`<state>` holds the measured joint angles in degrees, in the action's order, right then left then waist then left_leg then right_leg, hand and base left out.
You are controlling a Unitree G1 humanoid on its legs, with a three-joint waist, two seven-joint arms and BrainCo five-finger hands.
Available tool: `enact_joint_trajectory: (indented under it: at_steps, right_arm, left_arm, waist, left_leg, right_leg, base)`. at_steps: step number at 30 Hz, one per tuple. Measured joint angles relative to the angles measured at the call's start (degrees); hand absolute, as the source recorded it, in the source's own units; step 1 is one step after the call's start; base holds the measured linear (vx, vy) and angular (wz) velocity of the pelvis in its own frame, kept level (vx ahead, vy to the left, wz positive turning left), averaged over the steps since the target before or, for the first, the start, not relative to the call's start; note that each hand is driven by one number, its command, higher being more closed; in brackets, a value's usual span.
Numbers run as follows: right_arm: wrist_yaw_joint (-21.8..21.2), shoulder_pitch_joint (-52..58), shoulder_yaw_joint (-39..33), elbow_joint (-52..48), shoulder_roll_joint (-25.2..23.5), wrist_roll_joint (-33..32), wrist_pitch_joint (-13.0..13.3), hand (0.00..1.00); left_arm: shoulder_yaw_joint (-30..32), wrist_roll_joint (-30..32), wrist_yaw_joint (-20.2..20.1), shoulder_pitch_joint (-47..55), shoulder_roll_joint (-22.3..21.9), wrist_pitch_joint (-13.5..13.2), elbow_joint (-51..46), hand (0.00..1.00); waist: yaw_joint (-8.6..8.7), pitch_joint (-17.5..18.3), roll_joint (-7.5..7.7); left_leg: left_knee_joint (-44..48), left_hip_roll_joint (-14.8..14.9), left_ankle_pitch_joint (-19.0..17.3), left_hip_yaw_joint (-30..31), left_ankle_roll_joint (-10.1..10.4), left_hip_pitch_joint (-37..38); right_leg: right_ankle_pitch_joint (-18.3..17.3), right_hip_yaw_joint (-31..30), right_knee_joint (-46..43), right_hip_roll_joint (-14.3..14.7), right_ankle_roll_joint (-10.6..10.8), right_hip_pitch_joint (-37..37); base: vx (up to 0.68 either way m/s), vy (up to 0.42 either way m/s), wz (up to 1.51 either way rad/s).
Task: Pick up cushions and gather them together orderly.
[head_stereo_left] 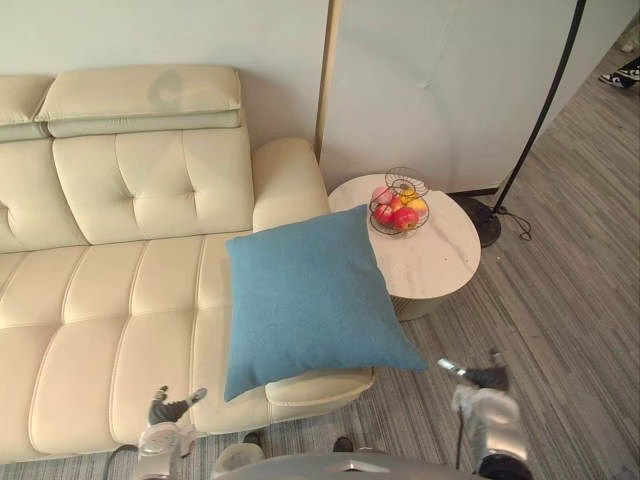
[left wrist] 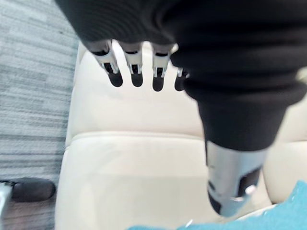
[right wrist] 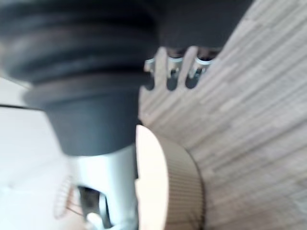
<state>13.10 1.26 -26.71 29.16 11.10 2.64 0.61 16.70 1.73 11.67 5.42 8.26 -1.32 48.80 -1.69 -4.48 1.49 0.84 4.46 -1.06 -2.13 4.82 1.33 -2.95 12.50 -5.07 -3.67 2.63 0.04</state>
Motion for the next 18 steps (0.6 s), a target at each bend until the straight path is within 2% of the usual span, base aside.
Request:
enact_joint_trajectory:
  at_steps: [3, 8, 12, 15, 18]
  right_arm:
    - [0.0, -0.6, -0.6, -2.6, 3.2, 0.0, 0.6, 0.00]
    - [0.0, -1.9, 2.2, -3.9, 3.2, -0.3, 0.6, 0.00]
    - [-0.4, -3.0, 9.3, -4.0, 3.0, -1.5, 0.6, 0.00]
    - [-0.6, -6.0, 14.2, -4.0, 2.8, -3.4, 0.6, 0.00]
    - [-1.2, -9.7, 17.2, -4.0, 2.7, -3.4, 0.6, 0.00]
  left_arm:
    - [0.2, -1.7, 0.5, 0.2, -0.1, 0.0, -1.6, 0.00]
    - [-1.0, -3.9, 0.7, 0.5, 0.0, 0.0, -4.4, 0.00]
    - [-5.3, -5.2, 0.9, -0.4, -0.3, 0.0, -6.9, 0.00]
    - [-10.0, -6.3, 0.9, -2.9, -0.6, 0.0, -7.8, 0.00]
    - [-13.6, -6.8, 0.9, -7.2, -1.1, 0.0, -8.4, 0.00]
  waist:
    - [0.23, 0.8, -0.28]
    - [0.37, 1.5, -0.15]
    - [0.38, 1.5, -0.32]
    - [0.22, 1.5, -0.32]
    - [0.13, -1.0, -0.18]
  left_leg:
    - [-3.0, 0.1, 1.7, -0.4, -0.4, 1.0]
    - [-5.1, 0.1, 2.3, -1.3, -0.7, 0.9]
    - [-5.6, 0.1, 2.7, -2.4, -0.7, 0.4]
    - [-5.6, 0.0, 3.7, -2.2, -0.6, -2.7]
    - [-3.9, 0.0, 5.0, -1.0, -0.8, -6.6]
  right_leg:
    - [0.6, 0.3, 0.5, 0.2, -0.1, -0.1]
    - [2.1, -0.4, 2.8, 0.6, 0.2, -0.1]
    - [2.6, -0.5, 3.9, 0.6, 0.3, -0.4]
    - [3.1, -0.3, 3.8, 0.6, 0.3, -3.3]
    - [4.5, 1.0, 3.7, 0.7, -0.3, -5.8]
  base:
    - [-0.10, -0.006, 0.02]
    - [-0.08, 0.010, -0.03]
    - [-0.02, 0.004, 0.01]
    - [0.01, -0.007, 0.05]
    - [0.02, -0.014, 0.20]
